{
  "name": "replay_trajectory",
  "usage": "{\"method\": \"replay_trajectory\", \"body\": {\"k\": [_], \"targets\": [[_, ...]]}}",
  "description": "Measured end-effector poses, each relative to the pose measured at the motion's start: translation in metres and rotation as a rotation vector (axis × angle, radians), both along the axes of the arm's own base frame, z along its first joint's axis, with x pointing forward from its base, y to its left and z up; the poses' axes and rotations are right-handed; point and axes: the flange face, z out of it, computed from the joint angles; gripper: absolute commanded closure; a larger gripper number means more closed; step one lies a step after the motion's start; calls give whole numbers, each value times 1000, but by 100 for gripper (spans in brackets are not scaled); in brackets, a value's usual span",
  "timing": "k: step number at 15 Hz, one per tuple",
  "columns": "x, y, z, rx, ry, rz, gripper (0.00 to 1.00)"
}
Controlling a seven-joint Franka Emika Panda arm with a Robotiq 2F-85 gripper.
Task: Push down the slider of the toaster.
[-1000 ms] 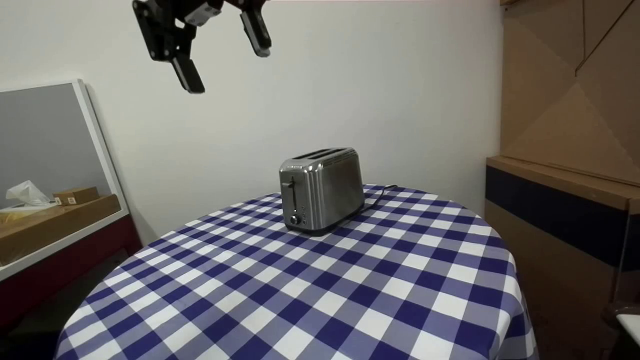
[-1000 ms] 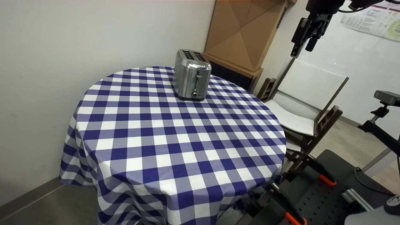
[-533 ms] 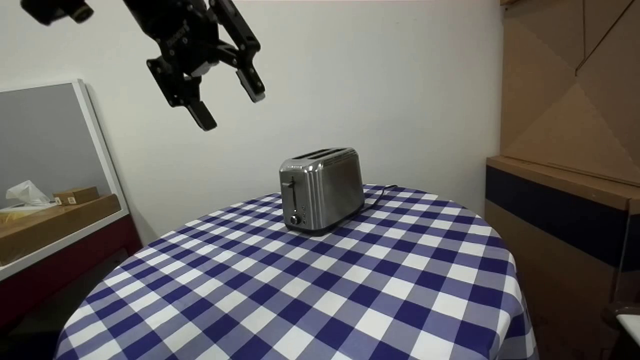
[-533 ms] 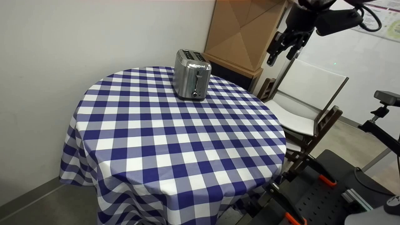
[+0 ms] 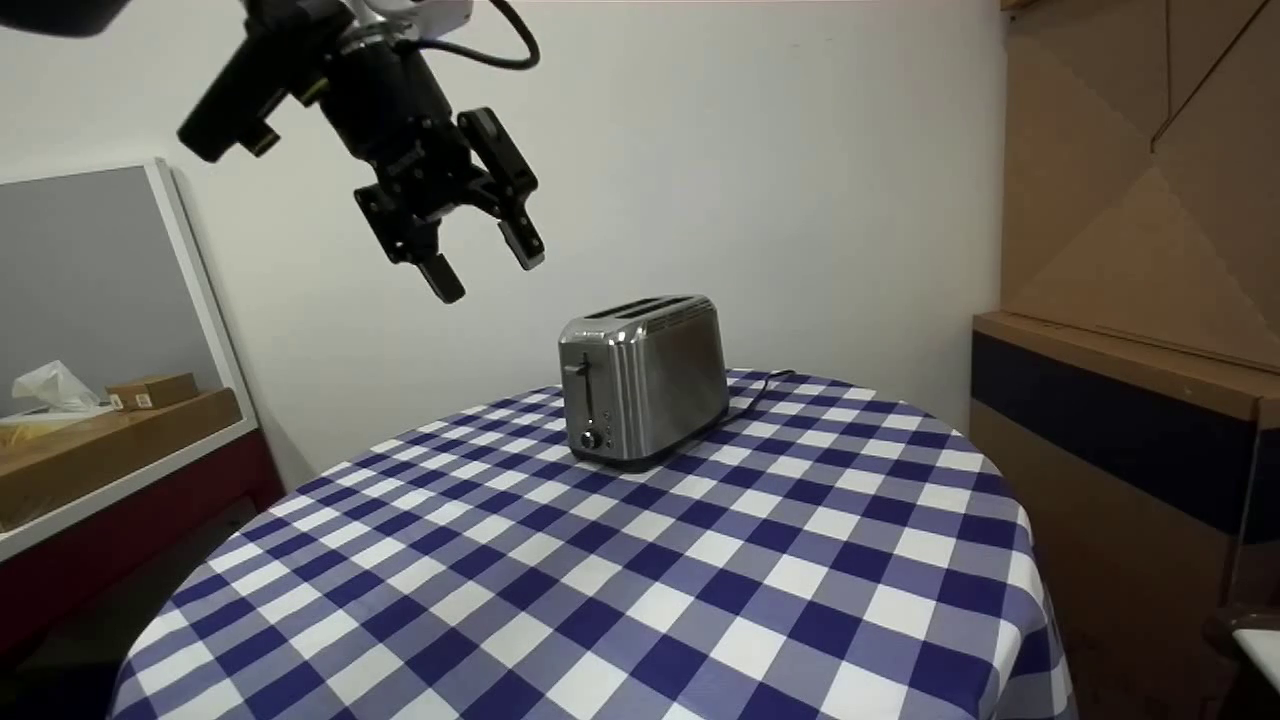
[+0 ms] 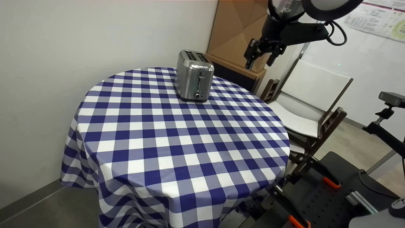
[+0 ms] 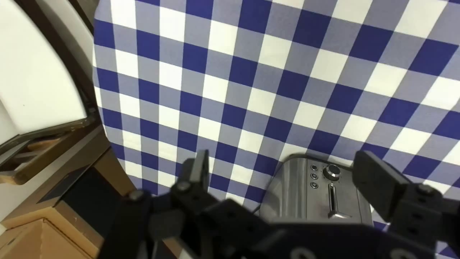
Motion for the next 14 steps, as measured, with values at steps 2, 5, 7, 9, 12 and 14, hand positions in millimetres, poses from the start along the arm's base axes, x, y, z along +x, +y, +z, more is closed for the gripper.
{"method": "replay_trajectory", "body": {"k": [2, 5, 7, 9, 12, 14], "targets": [[19, 3, 1, 27, -12, -13, 0], [46, 10, 5, 67, -32, -22, 0], [61, 15, 6, 91, -42, -22, 0], [75, 19, 7, 108, -51, -23, 0], [95, 20, 14, 126, -75, -36, 11], [108, 19, 25, 133, -96, -42, 23]]}}
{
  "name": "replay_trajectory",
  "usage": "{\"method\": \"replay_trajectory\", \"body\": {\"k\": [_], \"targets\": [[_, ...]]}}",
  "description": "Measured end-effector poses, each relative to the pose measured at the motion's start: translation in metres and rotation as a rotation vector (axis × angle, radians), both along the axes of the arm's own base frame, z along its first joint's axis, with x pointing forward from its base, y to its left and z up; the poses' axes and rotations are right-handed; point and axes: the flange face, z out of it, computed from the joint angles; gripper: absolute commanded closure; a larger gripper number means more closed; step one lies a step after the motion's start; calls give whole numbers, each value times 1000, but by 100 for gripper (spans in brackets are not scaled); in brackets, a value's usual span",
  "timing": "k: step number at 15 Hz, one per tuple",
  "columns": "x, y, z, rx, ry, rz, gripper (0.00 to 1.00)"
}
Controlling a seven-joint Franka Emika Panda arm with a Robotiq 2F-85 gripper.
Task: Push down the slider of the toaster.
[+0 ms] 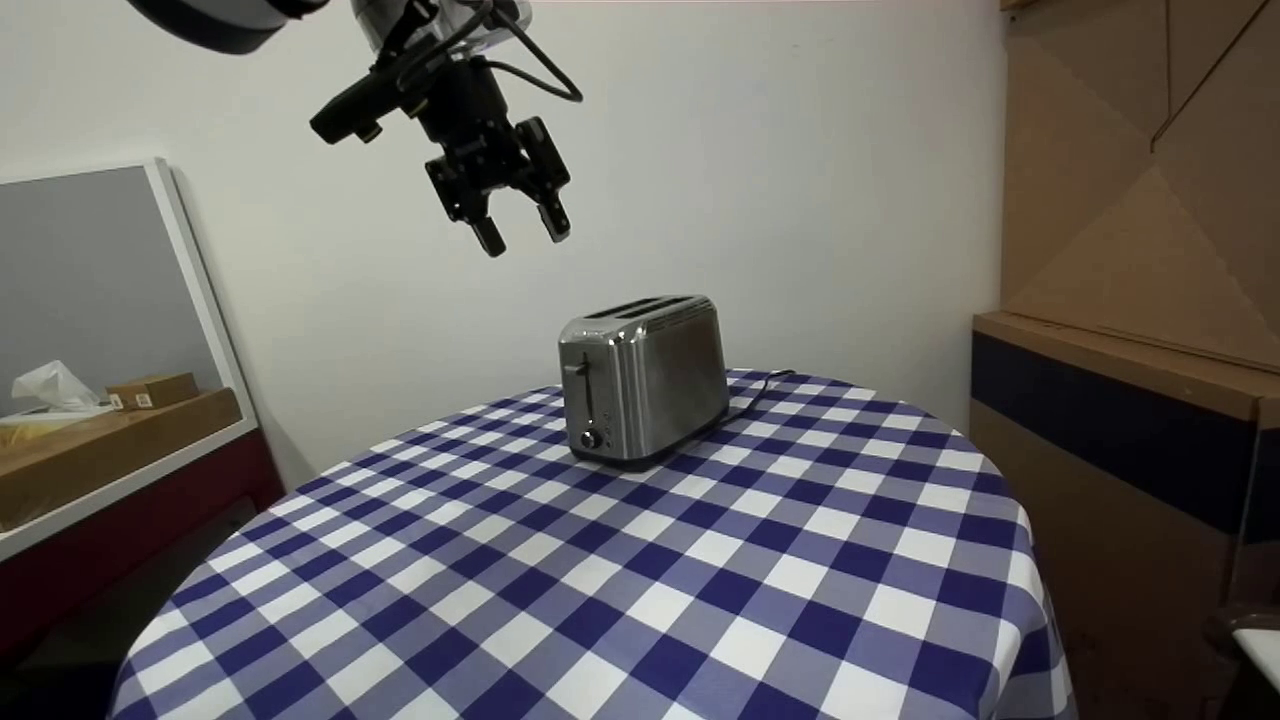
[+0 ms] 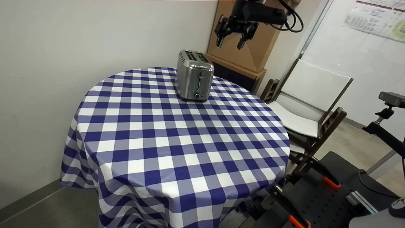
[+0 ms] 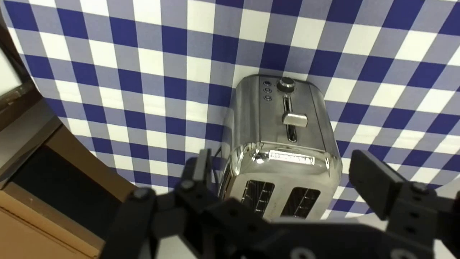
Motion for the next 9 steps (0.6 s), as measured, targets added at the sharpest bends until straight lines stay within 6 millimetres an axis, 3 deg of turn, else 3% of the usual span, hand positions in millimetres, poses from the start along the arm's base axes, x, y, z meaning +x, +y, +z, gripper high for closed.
{"method": "replay_trajectory", "body": {"k": [1, 4, 9], "targets": [[6, 0, 5, 0, -9, -1, 36], [22, 6, 15, -6, -14, 4, 51], [43, 19, 4, -13, 12, 21, 89]]}}
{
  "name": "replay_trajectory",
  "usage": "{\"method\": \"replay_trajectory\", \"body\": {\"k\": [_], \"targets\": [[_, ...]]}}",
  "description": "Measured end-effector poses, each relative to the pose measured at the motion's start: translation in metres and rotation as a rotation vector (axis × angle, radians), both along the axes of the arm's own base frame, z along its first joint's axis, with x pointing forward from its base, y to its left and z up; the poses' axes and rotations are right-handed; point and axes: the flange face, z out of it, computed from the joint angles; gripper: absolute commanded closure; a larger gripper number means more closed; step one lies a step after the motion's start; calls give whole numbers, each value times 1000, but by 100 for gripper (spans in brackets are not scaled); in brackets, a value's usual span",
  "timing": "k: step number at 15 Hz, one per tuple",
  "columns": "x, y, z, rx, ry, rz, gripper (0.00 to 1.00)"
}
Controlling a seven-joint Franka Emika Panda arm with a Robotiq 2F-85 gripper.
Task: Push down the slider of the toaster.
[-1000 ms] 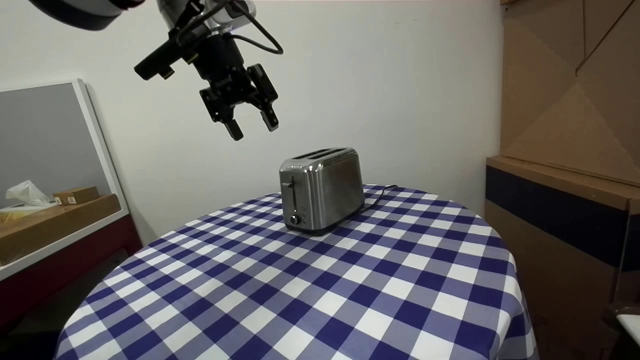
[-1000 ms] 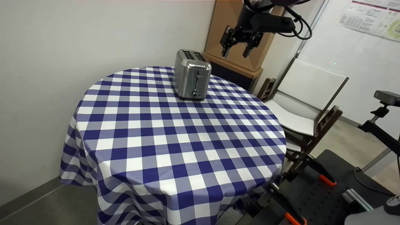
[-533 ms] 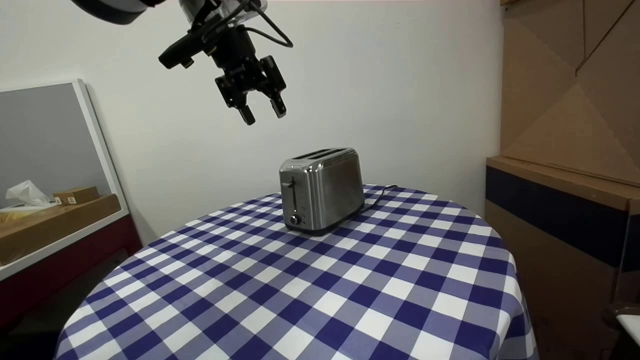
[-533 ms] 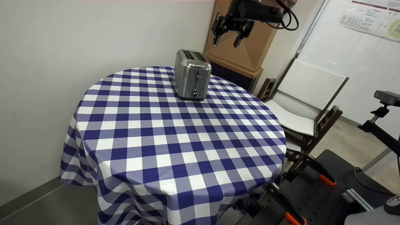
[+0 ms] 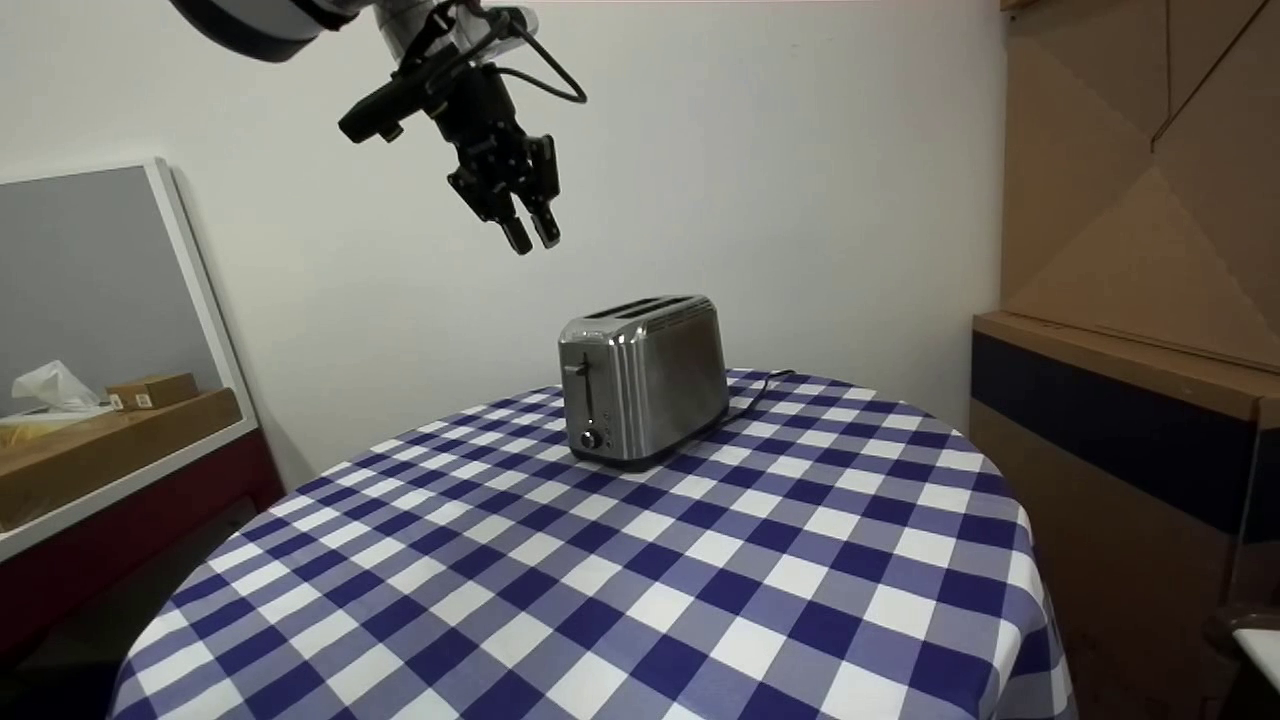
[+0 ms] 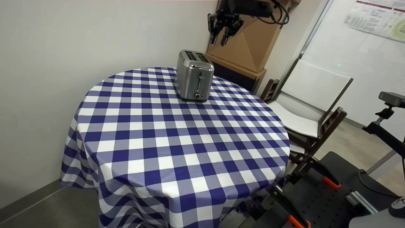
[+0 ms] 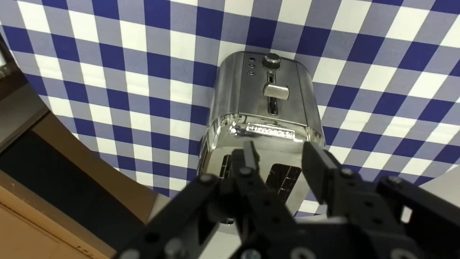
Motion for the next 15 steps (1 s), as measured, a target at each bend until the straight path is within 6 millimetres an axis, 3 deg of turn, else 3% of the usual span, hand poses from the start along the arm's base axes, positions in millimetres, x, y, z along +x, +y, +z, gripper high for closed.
{"method": "replay_trajectory", "body": {"k": [1, 2, 8, 15], "targets": [[4, 2, -4, -2, 6, 2, 98], [9, 4, -10, -3, 13, 3, 100], [35, 5, -58, -24, 61, -6, 100], [52, -5, -119, -60, 128, -19, 100]]}}
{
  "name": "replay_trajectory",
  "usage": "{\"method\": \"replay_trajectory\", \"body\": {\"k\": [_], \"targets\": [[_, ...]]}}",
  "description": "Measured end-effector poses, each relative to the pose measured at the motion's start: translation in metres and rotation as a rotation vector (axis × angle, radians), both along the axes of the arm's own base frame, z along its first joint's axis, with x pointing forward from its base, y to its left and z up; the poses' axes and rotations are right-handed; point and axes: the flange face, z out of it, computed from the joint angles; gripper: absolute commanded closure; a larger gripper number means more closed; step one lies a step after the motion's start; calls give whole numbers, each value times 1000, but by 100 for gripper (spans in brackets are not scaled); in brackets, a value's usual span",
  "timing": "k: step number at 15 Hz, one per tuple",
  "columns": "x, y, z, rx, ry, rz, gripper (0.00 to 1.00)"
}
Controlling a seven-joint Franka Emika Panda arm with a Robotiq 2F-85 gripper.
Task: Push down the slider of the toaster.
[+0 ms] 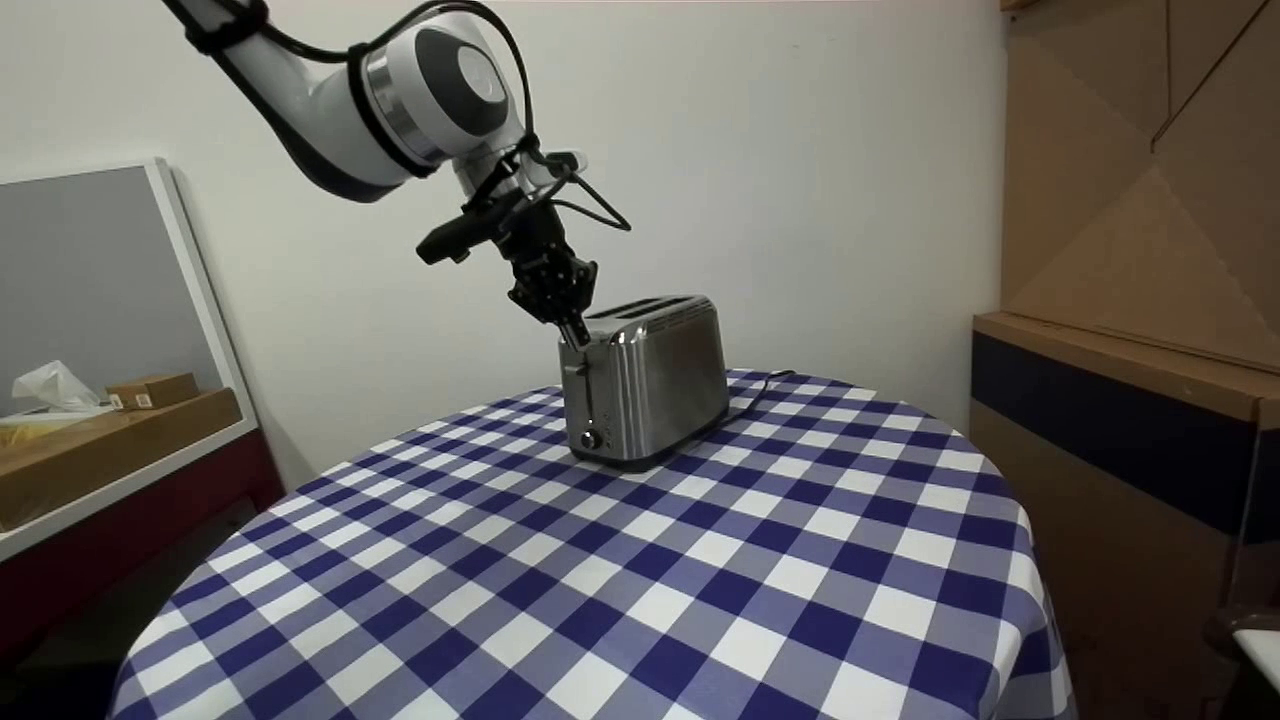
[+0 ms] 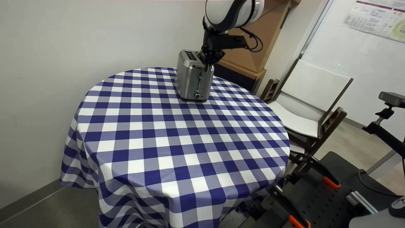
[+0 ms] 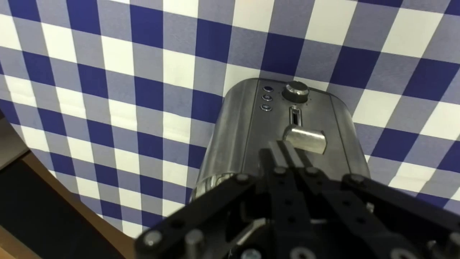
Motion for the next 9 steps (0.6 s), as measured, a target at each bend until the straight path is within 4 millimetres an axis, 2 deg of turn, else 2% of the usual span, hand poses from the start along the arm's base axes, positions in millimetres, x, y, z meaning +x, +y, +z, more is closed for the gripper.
{"method": "replay_trajectory", "body": {"k": [5, 9], "targets": [[7, -1, -42, -15, 42, 4, 100], [12, 1, -66, -29, 69, 9, 100]]}}
